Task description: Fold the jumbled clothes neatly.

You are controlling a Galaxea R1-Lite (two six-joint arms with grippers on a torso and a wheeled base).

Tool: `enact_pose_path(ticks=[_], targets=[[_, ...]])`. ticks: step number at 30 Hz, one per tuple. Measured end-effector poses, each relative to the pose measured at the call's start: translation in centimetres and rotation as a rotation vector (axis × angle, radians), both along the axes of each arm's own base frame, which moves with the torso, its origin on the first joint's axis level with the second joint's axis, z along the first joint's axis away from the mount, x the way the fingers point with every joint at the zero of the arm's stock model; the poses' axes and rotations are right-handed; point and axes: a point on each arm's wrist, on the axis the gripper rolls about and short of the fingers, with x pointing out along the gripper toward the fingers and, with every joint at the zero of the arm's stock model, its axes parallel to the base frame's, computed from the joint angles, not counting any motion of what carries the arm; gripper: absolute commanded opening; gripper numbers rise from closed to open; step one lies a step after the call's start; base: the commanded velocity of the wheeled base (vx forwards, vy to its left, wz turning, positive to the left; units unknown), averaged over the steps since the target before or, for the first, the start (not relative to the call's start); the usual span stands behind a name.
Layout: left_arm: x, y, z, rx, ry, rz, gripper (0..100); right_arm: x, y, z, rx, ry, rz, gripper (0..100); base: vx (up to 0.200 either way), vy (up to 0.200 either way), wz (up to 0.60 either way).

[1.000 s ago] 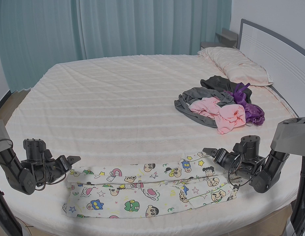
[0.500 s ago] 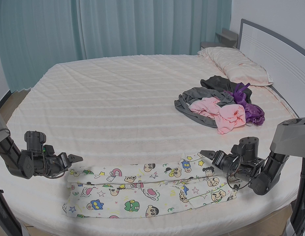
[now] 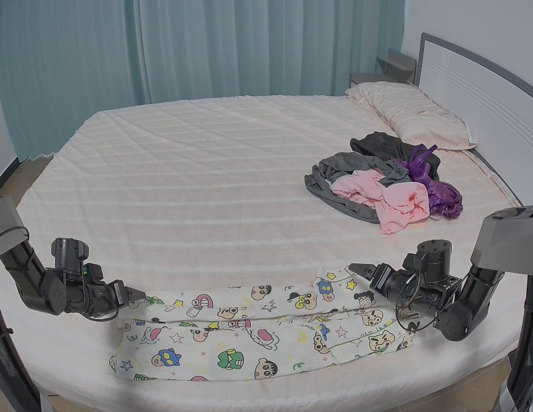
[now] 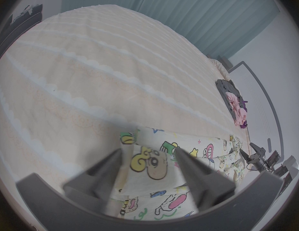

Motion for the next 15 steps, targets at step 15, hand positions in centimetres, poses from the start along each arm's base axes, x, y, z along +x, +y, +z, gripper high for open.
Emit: enact_pose_path(ticks=[15], targets=[[-2.3, 0.0, 0.7, 0.038, -0.001, -0.016, 0, 0.0, -0.1, -0.1, 0.000, 0.006, -0.001, 100, 0.000, 0.000, 0.00]])
